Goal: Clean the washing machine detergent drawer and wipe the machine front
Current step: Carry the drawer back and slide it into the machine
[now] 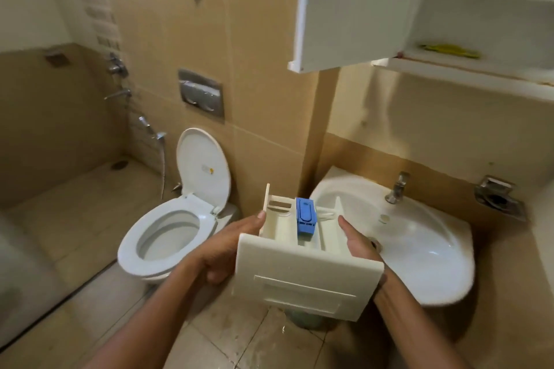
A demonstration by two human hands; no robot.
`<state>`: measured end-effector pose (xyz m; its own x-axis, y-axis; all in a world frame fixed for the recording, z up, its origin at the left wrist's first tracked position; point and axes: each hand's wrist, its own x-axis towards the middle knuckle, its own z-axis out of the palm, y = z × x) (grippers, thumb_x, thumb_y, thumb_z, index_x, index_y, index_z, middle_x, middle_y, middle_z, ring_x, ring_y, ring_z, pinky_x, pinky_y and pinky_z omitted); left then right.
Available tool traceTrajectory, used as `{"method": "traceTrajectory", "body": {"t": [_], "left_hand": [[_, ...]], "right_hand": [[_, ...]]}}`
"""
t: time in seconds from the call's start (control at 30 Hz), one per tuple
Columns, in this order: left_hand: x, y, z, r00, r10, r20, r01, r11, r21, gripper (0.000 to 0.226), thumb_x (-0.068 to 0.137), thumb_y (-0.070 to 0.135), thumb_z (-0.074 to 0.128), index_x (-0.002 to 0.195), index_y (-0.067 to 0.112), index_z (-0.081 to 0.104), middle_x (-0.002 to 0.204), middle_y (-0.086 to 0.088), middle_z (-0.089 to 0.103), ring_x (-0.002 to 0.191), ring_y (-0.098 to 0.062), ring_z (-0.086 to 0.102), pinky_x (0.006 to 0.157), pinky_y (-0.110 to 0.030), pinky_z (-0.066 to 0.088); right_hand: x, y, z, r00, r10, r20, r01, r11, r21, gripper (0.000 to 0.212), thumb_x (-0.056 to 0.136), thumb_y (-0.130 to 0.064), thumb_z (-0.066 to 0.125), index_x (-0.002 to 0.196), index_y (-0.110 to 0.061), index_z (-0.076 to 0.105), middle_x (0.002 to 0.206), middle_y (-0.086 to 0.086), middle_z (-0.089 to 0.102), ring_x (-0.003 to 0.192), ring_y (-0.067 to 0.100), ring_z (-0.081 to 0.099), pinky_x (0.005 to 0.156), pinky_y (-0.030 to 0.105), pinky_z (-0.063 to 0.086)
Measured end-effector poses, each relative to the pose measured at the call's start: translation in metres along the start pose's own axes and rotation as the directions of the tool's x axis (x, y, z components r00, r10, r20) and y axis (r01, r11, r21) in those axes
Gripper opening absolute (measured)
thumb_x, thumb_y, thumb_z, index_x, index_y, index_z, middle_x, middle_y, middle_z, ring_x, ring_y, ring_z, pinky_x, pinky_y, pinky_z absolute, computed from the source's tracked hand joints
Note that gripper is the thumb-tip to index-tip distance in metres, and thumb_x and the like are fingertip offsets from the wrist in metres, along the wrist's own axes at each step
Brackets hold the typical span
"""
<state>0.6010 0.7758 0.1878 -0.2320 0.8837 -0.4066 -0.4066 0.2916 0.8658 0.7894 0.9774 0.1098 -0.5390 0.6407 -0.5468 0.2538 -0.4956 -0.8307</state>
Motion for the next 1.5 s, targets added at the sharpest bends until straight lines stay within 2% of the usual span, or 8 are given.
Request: {"method": "traceTrajectory", "body": {"t": [0.1,0.37,0.53,0.67,0.9,1.03,1.23,1.5], "left_hand": [[-0.032,-0.022,-0.044,0.993,0.000,-0.117,-0.011,0.996,-0.092,0.036,0.097,0.016,0.059,0.129,0.033,0.060,0.116,-0.010,0.074,0.097,-0.032,0.073,0.077,-0.043,0.062],[-0.127,-0.104,-0.155,0.911,0.009,-0.412,-0.146,0.942,-0.303,0.054,0.089,0.000,0.063,0.133,0.030,0.059,0.119,-0.020,0.071,0.102,-0.039,0.064,0.092,-0.054,0.052],[-0.203,-0.137,-0.215,0.866,0.016,-0.500,-0.222,0.908,-0.354,0.061,0.086,0.003,0.067,0.141,0.027,0.054,0.126,-0.018,0.068,0.113,-0.045,0.061,0.079,-0.045,0.060],[-0.263,-0.153,-0.252,0.816,-0.007,-0.578,-0.250,0.897,-0.364,0.055,0.091,0.002,0.062,0.137,0.031,0.055,0.124,-0.014,0.070,0.120,-0.045,0.060,0.080,-0.046,0.059],[-0.344,-0.183,-0.304,0.659,-0.077,-0.749,-0.373,0.831,-0.413,0.040,0.095,0.007,0.059,0.131,0.025,0.061,0.118,-0.015,0.073,0.099,-0.032,0.071,0.071,-0.040,0.063],[-0.376,-0.198,-0.343,0.551,-0.136,-0.823,-0.428,0.800,-0.419,0.048,0.093,0.010,0.062,0.139,0.023,0.057,0.116,-0.014,0.074,0.096,-0.030,0.071,0.071,-0.040,0.063],[-0.411,-0.202,-0.424,0.423,-0.192,-0.886,-0.499,0.766,-0.404,0.057,0.089,0.014,0.069,0.143,0.027,0.053,0.116,-0.016,0.073,0.094,-0.032,0.073,0.064,-0.044,0.062],[-0.442,-0.190,-0.549,0.348,-0.196,-0.917,-0.599,0.705,-0.379,0.062,0.086,0.016,0.072,0.144,0.027,0.051,0.131,-0.014,0.066,0.124,-0.040,0.059,0.104,-0.064,0.044]], "right_hand": [[0.021,0.006,0.044,0.995,-0.101,-0.017,0.095,0.974,-0.207,0.083,0.068,-0.082,0.066,0.129,-0.025,0.062,0.135,-0.004,0.062,0.121,0.022,0.060,0.113,0.047,0.038],[-0.050,0.033,0.210,0.961,0.164,0.223,-0.092,0.948,-0.304,0.037,0.106,-0.035,0.042,0.105,-0.011,0.070,0.099,0.011,0.077,0.091,0.026,0.073,0.086,0.042,0.056],[-0.071,0.075,0.285,0.917,0.250,0.312,-0.146,0.936,-0.321,0.034,0.102,-0.026,0.049,0.113,-0.003,0.071,0.108,0.018,0.074,0.109,0.040,0.066,0.107,0.059,0.043],[-0.094,0.105,0.354,0.881,0.288,0.375,-0.141,0.918,-0.372,0.031,0.104,-0.026,0.048,0.112,-0.006,0.070,0.100,0.014,0.077,0.092,0.031,0.072,0.081,0.046,0.059],[-0.114,0.145,0.468,0.803,0.325,0.499,-0.068,0.883,-0.465,0.023,0.102,-0.026,0.051,0.113,-0.015,0.069,0.098,0.009,0.078,0.088,0.025,0.075,0.073,0.040,0.060],[-0.106,0.164,0.536,0.777,0.369,0.510,-0.013,0.820,-0.573,0.028,0.102,-0.033,0.050,0.113,-0.015,0.069,0.107,0.007,0.074,0.104,0.026,0.068,0.090,0.044,0.057],[-0.082,0.183,0.650,0.694,0.446,0.566,0.034,0.765,-0.643,0.034,0.102,-0.038,0.048,0.121,-0.016,0.064,0.115,0.009,0.070,0.101,0.025,0.068,0.067,0.033,0.056],[-0.061,0.174,0.800,0.579,0.480,0.659,0.073,0.775,-0.628,0.021,0.102,-0.032,0.049,0.105,-0.021,0.067,0.103,0.004,0.073,0.102,0.025,0.068,0.093,0.048,0.056]]}}
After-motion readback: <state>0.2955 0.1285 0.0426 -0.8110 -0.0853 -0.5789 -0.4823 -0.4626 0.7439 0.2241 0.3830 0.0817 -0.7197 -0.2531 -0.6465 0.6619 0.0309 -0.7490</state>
